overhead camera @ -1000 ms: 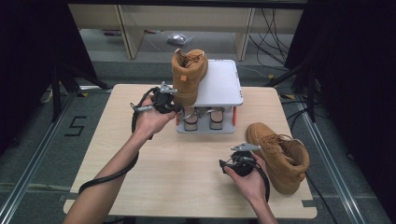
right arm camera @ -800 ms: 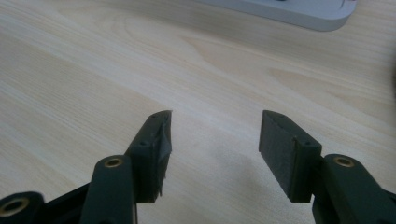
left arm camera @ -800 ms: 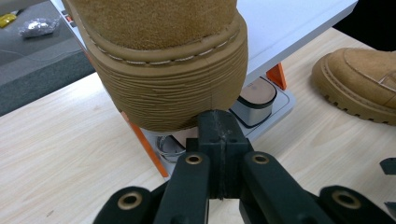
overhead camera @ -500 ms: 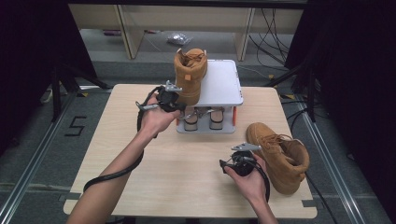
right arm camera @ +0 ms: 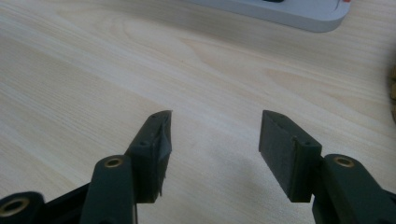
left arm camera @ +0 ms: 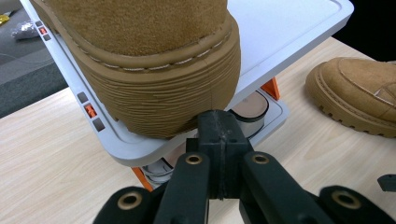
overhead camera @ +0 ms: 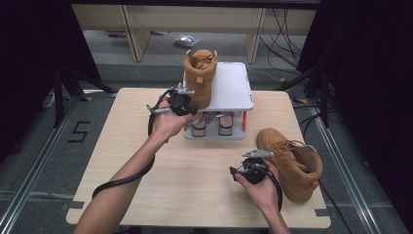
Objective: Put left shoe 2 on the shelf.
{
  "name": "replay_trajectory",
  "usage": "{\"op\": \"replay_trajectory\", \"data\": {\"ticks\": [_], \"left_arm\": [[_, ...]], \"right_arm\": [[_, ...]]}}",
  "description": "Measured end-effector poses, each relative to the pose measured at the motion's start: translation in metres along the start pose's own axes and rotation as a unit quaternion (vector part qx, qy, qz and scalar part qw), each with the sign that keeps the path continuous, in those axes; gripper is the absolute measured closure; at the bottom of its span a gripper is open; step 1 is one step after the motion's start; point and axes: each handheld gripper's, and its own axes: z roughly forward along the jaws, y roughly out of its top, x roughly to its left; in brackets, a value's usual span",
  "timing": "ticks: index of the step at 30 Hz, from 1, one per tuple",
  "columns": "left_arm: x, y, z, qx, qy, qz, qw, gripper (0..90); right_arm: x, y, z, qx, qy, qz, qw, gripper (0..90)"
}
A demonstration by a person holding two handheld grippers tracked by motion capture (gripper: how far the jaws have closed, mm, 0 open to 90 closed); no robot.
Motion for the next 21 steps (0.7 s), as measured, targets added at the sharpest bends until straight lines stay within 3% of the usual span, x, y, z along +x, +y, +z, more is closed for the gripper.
{"op": "replay_trajectory", "data": {"ticks": [9, 15, 17, 18, 21], "left_arm": [[0.001, 0.002, 0.003, 0.003, 0.005, 0.005, 1.0000, 90.0], [0.000, -0.002, 0.002, -0.012, 0.007, -0.001, 0.9999, 89.9], [0.003, -0.002, -0.002, -0.006, 0.006, 0.007, 0.9999, 89.8], [0.003, -0.003, -0.004, -0.014, 0.007, -0.004, 0.9999, 89.8], [0.006, -0.007, -0.014, -0.021, 0.009, 0.000, 0.9997, 89.5]], "right_arm": [[0.001, 0.000, 0.000, 0.001, 0.000, 0.002, 1.0000, 44.6], [0.000, 0.001, -0.002, -0.003, 0.000, 0.004, 1.0000, 44.7], [0.000, 0.001, -0.002, -0.003, 0.000, 0.003, 1.0000, 44.6], [0.000, 0.001, -0.002, -0.003, -0.001, 0.004, 1.0000, 44.6], [-0.001, 0.002, -0.003, -0.006, -0.001, 0.000, 1.0000, 44.6]]}}
